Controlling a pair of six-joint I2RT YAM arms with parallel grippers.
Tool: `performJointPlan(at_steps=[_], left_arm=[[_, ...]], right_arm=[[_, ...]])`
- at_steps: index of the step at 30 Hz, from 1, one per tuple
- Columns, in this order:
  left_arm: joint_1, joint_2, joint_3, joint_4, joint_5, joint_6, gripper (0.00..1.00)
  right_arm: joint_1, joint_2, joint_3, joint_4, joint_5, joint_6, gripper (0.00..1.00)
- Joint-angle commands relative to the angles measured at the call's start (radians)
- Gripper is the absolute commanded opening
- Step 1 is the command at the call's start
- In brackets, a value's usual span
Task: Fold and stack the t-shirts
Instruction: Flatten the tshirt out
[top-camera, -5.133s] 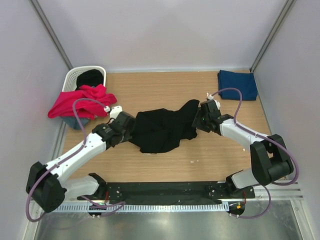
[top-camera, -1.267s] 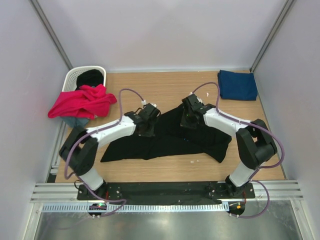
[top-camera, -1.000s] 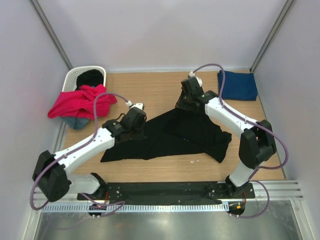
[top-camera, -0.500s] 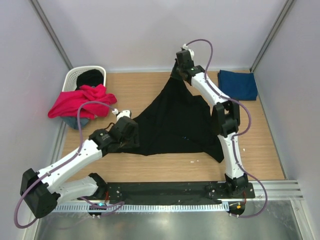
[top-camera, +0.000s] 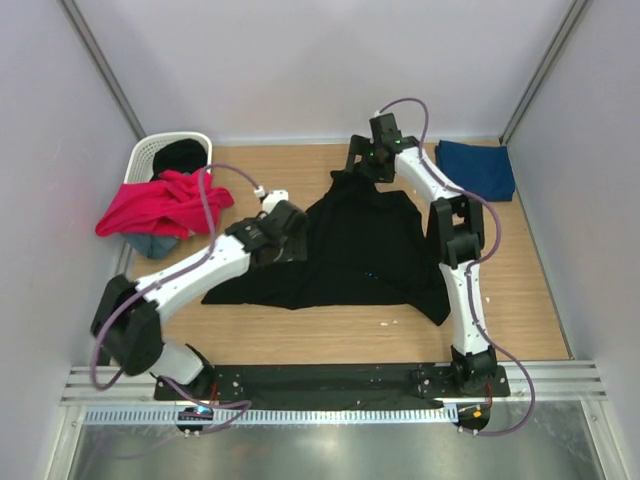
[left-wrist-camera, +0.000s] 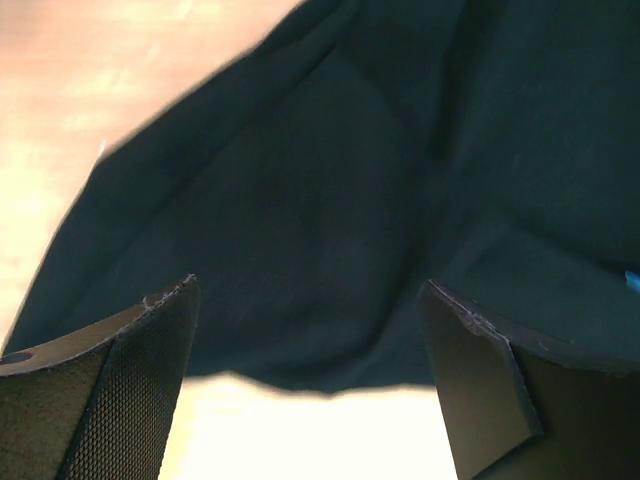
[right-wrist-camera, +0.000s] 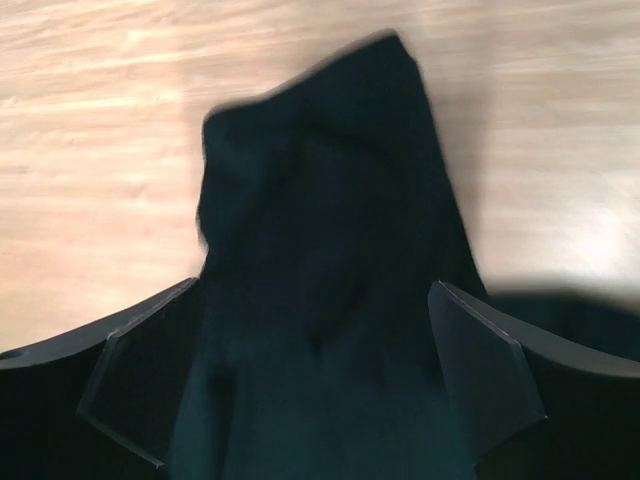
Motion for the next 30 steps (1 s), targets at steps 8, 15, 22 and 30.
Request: performJointPlan(at_steps=[8, 15, 22, 30], left_arm=[[0.089, 0.444, 0.413, 0.102, -0.046, 0.149, 0.85], [0.116, 0.570, 0.484, 0.108, -0.059, 0.147, 0.79], [0.116, 0.535, 0.409, 0.102, -0.062, 0.039, 0.78], [0.116, 0.532, 0.369, 0.102, -0.084, 0.005, 0.72]], right_arm=[[-0.027, -0.699, -0.574, -0.019, 0.218, -0.030, 1.00], [-0.050, -0.917, -0.840, 0.015, 0.229, 0.024, 1.00], [-0.051, -0.893, -0.839, -0.006, 0.223, 0.018, 1.00], [-0.051, -0.855, -0.831, -0.014, 0.198, 0.015, 1.00]])
